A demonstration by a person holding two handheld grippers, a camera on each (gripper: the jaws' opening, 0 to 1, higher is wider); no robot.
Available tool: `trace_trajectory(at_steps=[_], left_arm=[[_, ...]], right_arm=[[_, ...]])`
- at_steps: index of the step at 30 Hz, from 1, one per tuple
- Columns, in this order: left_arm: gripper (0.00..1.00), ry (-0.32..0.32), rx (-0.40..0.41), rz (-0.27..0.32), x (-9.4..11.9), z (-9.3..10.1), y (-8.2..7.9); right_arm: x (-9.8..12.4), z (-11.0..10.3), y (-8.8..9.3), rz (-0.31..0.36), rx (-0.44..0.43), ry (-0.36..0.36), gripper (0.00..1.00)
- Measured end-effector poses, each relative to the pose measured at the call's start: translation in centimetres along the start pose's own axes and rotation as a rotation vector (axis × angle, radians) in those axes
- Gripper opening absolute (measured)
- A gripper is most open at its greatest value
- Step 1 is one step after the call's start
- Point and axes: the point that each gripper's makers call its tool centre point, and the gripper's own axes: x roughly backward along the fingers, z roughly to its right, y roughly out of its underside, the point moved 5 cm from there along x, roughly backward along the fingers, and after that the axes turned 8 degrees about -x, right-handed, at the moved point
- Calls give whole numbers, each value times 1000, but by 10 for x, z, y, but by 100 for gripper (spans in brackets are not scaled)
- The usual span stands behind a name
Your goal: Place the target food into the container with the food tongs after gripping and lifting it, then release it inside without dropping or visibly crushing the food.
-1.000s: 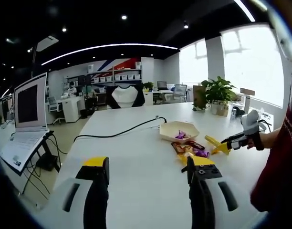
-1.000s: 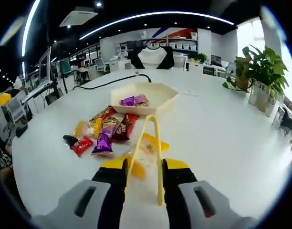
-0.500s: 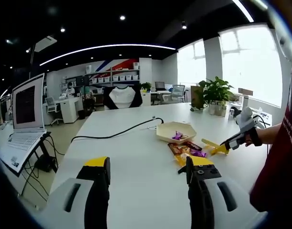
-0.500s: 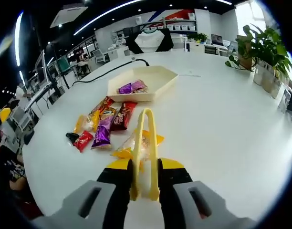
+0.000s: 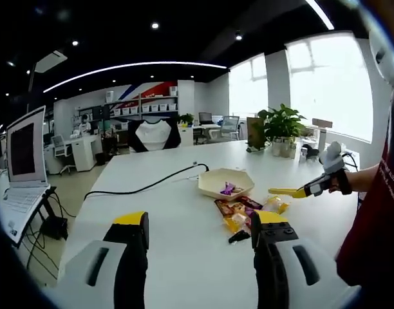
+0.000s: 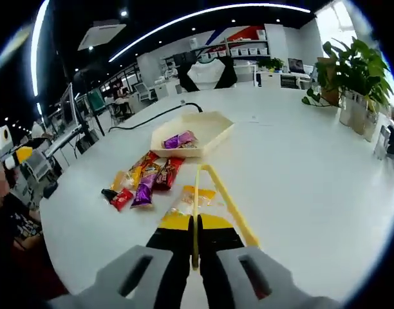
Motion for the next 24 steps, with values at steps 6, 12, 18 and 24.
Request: trace_trajectory(at_steps=[6, 12, 18, 24], left_arm=[[52, 212, 161, 150, -15, 28, -27], [59, 465, 261, 250, -30, 73, -59], [65, 678, 408, 462, -21, 94, -111], [51, 816, 461, 576, -5, 102, -138]], right_arm=[[49, -65, -57, 188, -86, -387, 0], [98, -134, -88, 258, -41, -777, 0], [118, -179, -87, 204, -40, -987, 0], [127, -204, -84, 195, -29, -1084, 0]])
